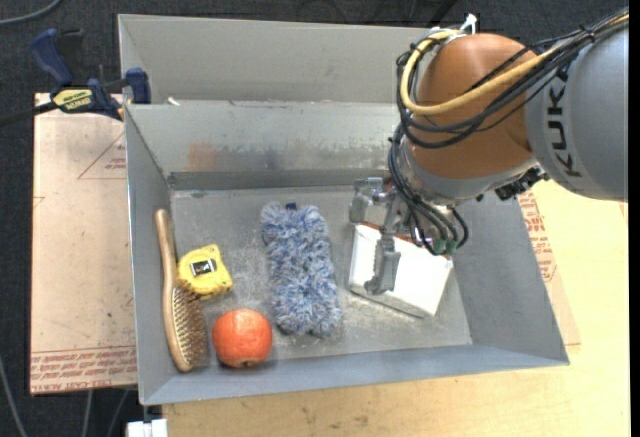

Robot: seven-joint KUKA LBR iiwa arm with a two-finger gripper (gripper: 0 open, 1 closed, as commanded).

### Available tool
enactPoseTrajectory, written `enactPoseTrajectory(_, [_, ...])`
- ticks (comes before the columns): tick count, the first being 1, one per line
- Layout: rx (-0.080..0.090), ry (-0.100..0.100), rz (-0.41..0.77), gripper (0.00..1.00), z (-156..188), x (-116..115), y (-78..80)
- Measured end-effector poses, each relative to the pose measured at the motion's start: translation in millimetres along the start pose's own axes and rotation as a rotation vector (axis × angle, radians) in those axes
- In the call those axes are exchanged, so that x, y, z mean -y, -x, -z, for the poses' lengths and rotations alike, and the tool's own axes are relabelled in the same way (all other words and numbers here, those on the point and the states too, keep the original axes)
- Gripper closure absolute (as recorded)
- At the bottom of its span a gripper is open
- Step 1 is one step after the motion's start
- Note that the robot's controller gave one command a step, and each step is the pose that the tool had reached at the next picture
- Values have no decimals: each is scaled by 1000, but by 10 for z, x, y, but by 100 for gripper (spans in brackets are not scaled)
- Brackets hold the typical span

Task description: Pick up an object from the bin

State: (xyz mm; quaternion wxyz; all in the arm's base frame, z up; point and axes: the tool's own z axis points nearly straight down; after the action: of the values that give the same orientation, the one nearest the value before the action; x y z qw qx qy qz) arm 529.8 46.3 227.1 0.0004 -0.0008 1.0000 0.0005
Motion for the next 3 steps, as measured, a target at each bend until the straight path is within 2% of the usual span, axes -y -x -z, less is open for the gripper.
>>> enactPoseTrajectory(1, [5, 0, 58, 0, -390, -75, 128])
enactPoseTrajectory(2, [3, 0, 76, 0, -529, -100, 166])
enactPoseTrajectory(3, [2, 0, 262, 0, -977, -91, 237])
